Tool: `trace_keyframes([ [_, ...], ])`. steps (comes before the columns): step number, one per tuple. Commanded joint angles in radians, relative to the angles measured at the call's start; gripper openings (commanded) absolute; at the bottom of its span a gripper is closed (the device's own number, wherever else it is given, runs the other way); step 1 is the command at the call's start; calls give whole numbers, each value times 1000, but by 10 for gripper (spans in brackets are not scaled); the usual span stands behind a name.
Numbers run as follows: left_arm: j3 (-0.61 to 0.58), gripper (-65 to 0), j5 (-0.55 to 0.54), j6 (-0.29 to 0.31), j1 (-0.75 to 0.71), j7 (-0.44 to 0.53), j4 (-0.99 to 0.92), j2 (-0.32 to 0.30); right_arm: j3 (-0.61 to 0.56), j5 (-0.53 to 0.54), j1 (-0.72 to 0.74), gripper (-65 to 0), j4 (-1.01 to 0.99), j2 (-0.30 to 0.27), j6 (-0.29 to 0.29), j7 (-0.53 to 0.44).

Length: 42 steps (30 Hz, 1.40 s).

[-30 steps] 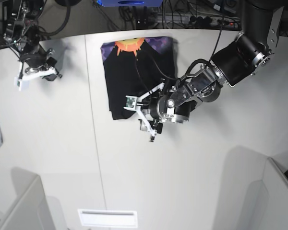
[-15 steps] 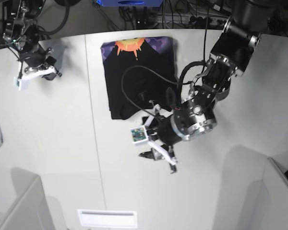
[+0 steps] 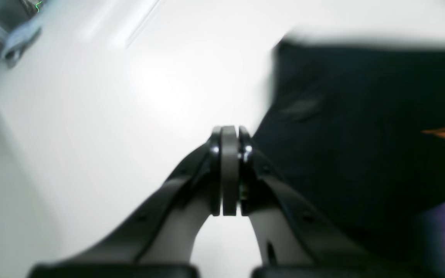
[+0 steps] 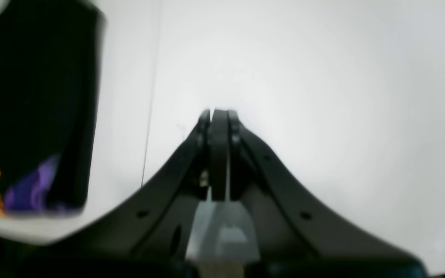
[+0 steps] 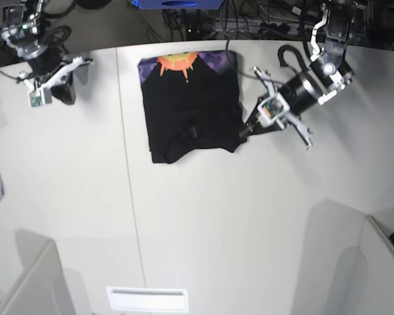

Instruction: Fold the T-shirt properly

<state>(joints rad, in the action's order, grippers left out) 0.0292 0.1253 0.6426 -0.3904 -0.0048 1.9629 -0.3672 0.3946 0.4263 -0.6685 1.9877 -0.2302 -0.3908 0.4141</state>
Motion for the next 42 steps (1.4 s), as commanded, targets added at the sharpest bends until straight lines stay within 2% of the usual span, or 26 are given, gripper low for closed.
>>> trace_keyframes([
  [1,41,-650,-8,-11,-48,68,16,-13,36,-30,-27,-650,12,7,-21,-59],
  [4,108,-650,-17,-13,-200,157,16,1,89,-155,-61,-650,11,87,-121,-171],
  [7,148,-650,-17,-13,-318,236,16,35,143,-238,-90,-650,11,154,-219,-277],
  [10,177,-650,-17,-13,-425,331,5,56,183,-278,-124,-650,9,176,-276,-344],
  [12,182,-650,-9,-13,-476,369,-13,72,208,-301,-136,-650,9,174,-276,-326],
  [16,168,-650,-8,-13,-562,426,-101,83,235,-335,-139,-650,-6,148,-280,-200],
  [20,151,-650,-8,-14,-617,546,-218,84,235,-340,-184,-650,-8,145,-282,-108],
  [22,150,-650,-8,-39,-638,593,-270,95,235,-356,-199,-650,-8,124,-282,-65],
  [24,148,-650,-6,-73,-654,630,-336,96,226,-406,-205,-650,-11,108,-282,33],
  [28,117,-650,-6,-80,-655,704,-483,96,223,-472,-207,-650,-44,104,-288,130],
  [32,48,-650,-6,-82,-632,774,-659,104,192,-551,-204,-650,-184,78,-307,134],
  [37,10,-650,-8,-82,-539,777,-877,141,73,-594,-187,-650,-408,36,-307,125],
  [42,19,-650,-8,-83,-404,782,-1129,199,-43,-594,-109,-650,-681,19,-307,-4],
])
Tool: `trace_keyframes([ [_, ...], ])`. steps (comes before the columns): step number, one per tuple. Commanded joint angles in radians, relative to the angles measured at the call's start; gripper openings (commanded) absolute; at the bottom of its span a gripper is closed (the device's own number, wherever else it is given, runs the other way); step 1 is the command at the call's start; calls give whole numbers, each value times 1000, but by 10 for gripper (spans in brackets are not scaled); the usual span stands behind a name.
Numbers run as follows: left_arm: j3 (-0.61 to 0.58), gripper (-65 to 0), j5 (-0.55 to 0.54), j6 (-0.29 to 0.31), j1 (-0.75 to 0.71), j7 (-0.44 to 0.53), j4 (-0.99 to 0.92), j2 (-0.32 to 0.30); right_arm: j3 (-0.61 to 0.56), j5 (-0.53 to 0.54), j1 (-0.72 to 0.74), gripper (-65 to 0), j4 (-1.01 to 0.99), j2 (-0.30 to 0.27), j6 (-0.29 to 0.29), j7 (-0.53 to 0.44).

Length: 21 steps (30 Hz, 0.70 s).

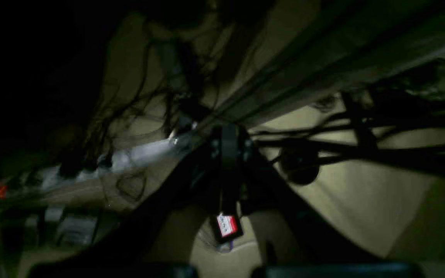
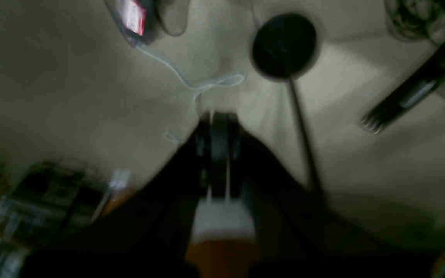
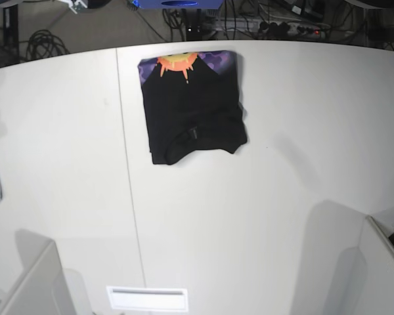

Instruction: Fold the T-shirt properly

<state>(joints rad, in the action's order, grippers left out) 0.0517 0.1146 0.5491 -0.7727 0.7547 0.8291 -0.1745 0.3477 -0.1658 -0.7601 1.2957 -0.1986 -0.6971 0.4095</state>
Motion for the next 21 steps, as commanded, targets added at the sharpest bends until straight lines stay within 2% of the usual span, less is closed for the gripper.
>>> trace_keyframes([
  [1,-2,-650,1,-7,5,22,-38,17,-6,-2,1,-650,-41,-11,-1,-24],
  [4,-16,-650,3,-110,98,18,-185,37,-54,-5,81,-650,-224,-9,-1,-97],
  [6,-16,-650,3,-154,174,18,-311,42,-95,-4,159,-650,-385,-11,-1,-149],
  [11,-16,-650,3,-191,370,18,-652,59,-170,-7,394,-650,-856,-8,-1,-321],
  [14,-16,-650,3,-194,460,16,-790,60,-233,-5,485,-650,-1042,-2,-1,-438],
  [16,-16,-650,3,-194,503,15,-829,60,-275,-7,505,-650,-1085,24,119,-495],
  [19,-3,-650,-6,-194,533,-10,-829,60,-345,-7,505,-650,-1089,41,353,-559],
  [21,-13,-650,1,-194,549,-64,-829,60,-390,-4,503,-650,-1091,55,460,-597],
])
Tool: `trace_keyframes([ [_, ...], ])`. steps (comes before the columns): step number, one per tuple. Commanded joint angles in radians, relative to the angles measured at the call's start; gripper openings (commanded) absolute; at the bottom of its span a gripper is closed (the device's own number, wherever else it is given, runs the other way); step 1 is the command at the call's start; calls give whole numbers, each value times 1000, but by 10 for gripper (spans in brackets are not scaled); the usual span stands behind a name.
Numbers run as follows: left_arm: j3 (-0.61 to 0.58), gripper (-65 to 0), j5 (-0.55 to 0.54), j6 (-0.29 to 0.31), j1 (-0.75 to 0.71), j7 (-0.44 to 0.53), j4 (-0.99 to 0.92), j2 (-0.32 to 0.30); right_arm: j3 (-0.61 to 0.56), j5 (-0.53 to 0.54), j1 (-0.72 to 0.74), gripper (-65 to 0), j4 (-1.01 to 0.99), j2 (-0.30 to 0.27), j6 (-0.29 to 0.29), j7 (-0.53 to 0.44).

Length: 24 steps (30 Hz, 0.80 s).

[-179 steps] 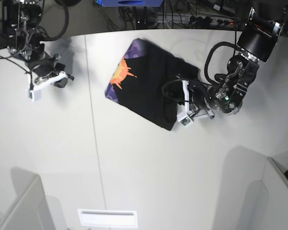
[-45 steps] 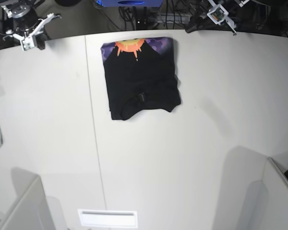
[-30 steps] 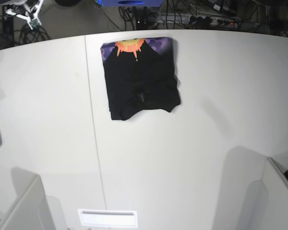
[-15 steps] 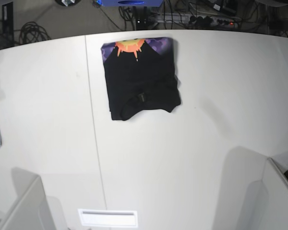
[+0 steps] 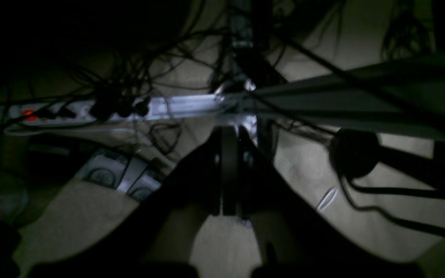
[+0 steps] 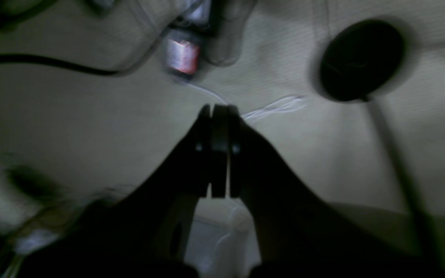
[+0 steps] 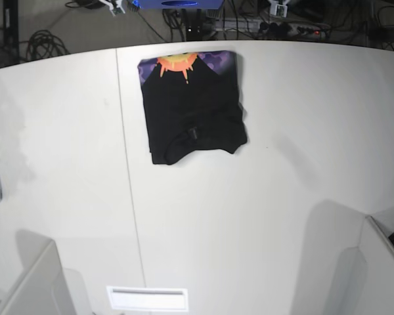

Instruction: Fold the T-shirt properly

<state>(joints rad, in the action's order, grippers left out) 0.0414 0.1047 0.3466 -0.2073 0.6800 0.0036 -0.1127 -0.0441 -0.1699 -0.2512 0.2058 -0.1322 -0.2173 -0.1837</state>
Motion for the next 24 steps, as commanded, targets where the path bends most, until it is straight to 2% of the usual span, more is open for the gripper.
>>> trace_keyframes([
  [1,-2,-650,11,9,-11,-21,16,-2,-9,0,-6,-650,-3,-7,15,-15],
  [3,-2,-650,13,9,-8,-98,66,-2,-10,0,-4,-650,-3,-4,49,-18],
  [6,-2,-650,13,9,-8,-151,118,-2,-10,2,5,-650,-3,15,55,-18],
  [24,8,-650,2,9,12,-148,120,-8,-10,2,33,-650,-1,44,55,-21],
])
